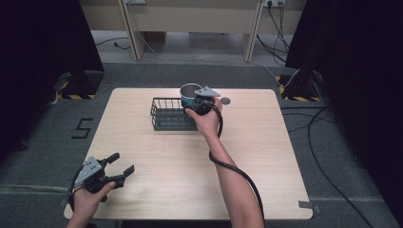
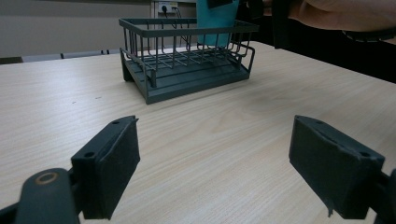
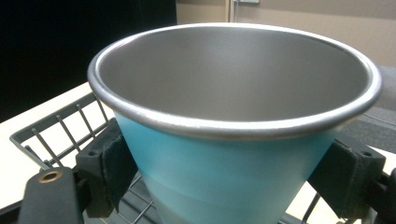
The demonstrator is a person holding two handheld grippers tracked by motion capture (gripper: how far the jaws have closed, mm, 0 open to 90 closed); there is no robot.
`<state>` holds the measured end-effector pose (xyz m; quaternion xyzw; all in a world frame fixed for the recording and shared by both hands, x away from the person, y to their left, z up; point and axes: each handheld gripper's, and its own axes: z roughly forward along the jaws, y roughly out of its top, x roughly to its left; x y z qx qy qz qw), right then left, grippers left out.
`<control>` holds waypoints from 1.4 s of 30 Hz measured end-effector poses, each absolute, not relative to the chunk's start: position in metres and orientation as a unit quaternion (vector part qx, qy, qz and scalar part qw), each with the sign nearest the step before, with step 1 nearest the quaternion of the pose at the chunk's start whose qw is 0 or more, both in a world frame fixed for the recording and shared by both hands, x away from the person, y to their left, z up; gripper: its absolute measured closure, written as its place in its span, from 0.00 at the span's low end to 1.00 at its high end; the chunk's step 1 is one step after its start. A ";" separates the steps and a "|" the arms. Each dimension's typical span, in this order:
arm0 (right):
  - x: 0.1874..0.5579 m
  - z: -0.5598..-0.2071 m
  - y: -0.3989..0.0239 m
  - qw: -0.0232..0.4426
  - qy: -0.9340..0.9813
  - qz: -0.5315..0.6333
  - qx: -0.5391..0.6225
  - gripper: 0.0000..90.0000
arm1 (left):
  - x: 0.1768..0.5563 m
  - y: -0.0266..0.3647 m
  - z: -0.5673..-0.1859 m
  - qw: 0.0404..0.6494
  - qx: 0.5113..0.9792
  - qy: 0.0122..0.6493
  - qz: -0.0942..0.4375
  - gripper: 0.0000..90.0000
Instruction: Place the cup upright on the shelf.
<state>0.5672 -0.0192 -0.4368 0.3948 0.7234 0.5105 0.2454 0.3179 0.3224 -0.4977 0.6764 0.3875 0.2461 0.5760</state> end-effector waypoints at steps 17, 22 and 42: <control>0.568 -0.449 -0.017 0.239 0.734 0.494 0.400 0.19 | 0.318 0.322 -0.498 0.576 0.677 0.387 0.246 0.17; 0.568 -0.449 -0.017 0.241 0.736 0.493 0.396 0.17 | 0.318 0.322 -0.498 0.576 0.677 0.386 0.245 0.17; 0.558 -0.445 -0.020 0.240 0.734 0.494 0.399 0.17 | 0.318 0.321 -0.498 0.575 0.679 0.385 0.245 0.17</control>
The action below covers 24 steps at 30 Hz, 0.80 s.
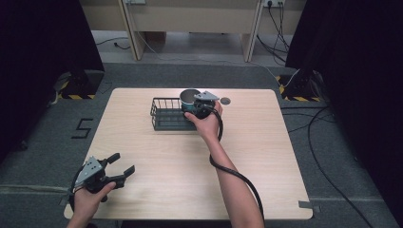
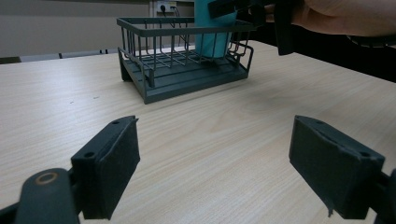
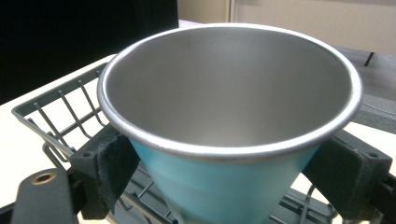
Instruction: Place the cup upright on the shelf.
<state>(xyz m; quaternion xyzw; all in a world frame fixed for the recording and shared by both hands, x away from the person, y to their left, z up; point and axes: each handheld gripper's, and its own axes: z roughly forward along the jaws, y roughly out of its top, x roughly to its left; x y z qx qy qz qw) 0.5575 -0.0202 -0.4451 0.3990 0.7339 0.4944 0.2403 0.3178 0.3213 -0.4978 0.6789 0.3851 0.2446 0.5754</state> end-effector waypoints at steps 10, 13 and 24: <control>0.550 -0.440 -0.024 0.239 0.737 0.488 0.402 0.17 | 0.318 0.321 -0.498 0.576 0.679 0.385 0.245 0.17; 0.547 -0.439 -0.026 0.239 0.738 0.487 0.402 0.17 | 0.318 0.321 -0.498 0.575 0.679 0.385 0.245 0.17; 0.534 -0.434 -0.031 0.238 0.739 0.489 0.398 0.17 | 0.318 0.320 -0.498 0.575 0.679 0.385 0.245 0.17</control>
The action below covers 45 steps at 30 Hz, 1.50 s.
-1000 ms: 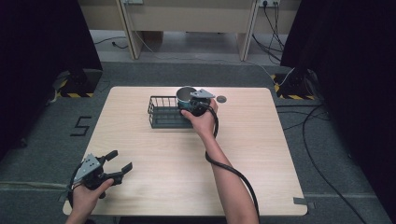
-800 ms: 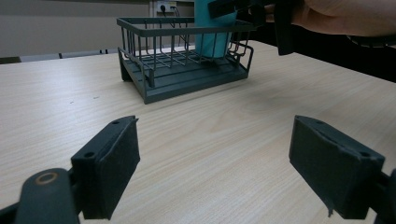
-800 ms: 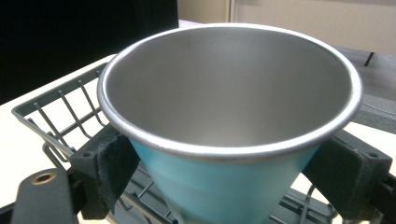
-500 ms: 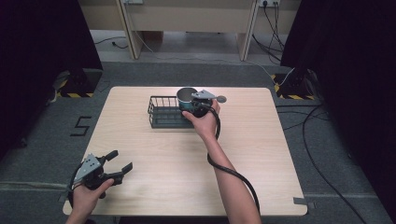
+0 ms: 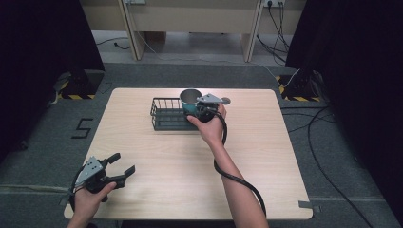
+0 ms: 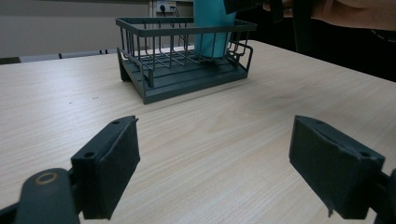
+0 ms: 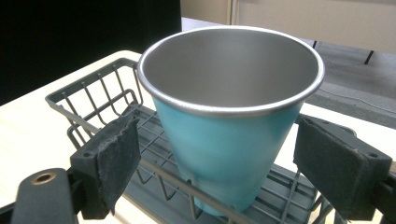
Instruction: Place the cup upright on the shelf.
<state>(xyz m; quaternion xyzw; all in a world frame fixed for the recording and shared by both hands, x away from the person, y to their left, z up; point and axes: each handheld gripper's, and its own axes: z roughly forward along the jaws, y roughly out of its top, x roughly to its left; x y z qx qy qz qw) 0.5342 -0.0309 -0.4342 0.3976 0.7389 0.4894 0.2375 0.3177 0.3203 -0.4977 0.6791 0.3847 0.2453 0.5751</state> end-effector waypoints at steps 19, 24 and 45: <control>0.515 -0.429 -0.047 0.239 0.736 0.495 0.394 0.17 | 0.318 0.320 -0.498 0.575 0.678 0.386 0.245 0.17; 0.508 -0.428 -0.051 0.240 0.734 0.501 0.391 0.17 | 0.318 0.320 -0.498 0.575 0.678 0.386 0.246 0.17; 0.472 -0.431 -0.087 0.238 0.739 0.499 0.386 0.17 | 0.318 0.320 -0.498 0.571 0.681 0.387 0.247 0.17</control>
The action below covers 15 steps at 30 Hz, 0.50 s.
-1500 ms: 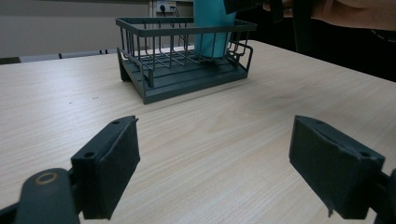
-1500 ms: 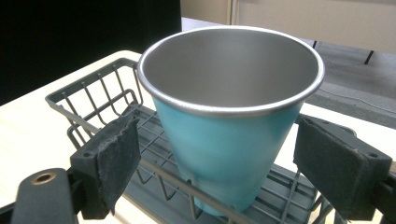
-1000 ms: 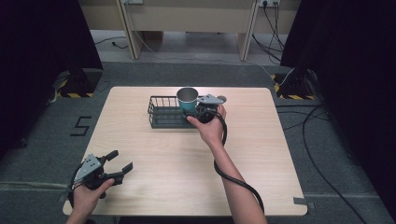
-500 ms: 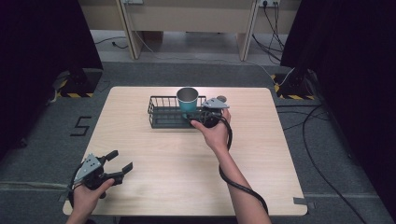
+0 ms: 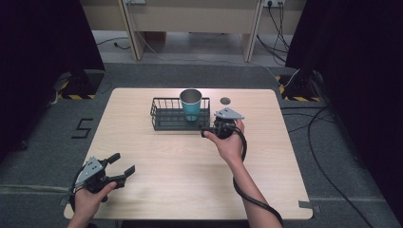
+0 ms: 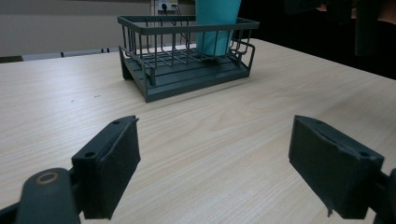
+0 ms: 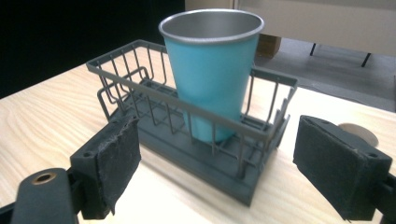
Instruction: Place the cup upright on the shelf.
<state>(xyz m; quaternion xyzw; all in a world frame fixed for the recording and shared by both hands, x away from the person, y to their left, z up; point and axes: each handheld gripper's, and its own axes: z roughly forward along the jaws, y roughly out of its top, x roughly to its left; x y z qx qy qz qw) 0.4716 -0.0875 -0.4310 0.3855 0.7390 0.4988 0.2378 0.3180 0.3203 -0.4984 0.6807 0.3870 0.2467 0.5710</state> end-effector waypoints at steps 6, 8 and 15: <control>0.462 -0.436 -0.103 0.240 0.735 0.497 0.393 0.17 | 0.318 0.320 -0.498 0.571 0.681 0.387 0.247 0.17; 0.459 -0.437 -0.106 0.241 0.735 0.495 0.396 0.17 | 0.318 0.320 -0.499 0.571 0.681 0.387 0.247 0.17; 0.450 -0.438 -0.118 0.247 0.735 0.492 0.395 0.17 | 0.318 0.321 -0.498 0.570 0.681 0.387 0.248 0.17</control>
